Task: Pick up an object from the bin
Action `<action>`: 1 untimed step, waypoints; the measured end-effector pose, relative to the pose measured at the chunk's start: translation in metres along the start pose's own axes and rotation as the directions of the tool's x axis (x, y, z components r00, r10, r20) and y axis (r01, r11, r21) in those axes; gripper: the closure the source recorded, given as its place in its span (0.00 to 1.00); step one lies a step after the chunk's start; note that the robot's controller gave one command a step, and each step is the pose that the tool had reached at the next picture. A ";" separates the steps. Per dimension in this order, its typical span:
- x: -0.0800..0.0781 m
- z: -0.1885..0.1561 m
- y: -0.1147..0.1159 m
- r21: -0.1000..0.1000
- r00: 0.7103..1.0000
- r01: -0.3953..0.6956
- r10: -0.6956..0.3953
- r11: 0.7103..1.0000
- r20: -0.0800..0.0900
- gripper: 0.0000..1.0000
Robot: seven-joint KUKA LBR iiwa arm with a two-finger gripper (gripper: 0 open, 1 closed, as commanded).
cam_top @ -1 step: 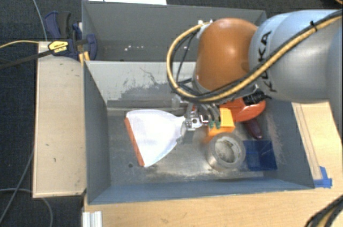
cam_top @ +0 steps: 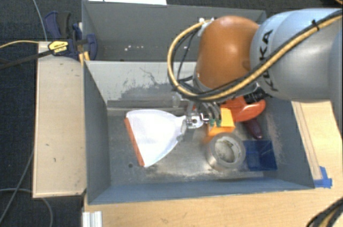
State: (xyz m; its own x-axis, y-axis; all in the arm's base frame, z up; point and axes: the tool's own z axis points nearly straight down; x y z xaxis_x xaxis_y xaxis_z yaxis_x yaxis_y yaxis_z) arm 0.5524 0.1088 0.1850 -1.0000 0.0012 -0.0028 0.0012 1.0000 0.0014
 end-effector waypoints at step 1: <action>-0.029 0.119 -0.063 0.001 0.999 0.047 -0.047 0.999 -0.005 0.00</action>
Offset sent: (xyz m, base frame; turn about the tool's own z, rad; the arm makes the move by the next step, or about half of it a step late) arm 0.0379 -0.0585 -0.1150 -0.1059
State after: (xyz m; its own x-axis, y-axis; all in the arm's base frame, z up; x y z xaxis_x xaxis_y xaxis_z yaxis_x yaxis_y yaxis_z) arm 0.5812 0.0461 0.0665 -0.9990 -0.0453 0.0020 -0.0453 0.9990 0.0002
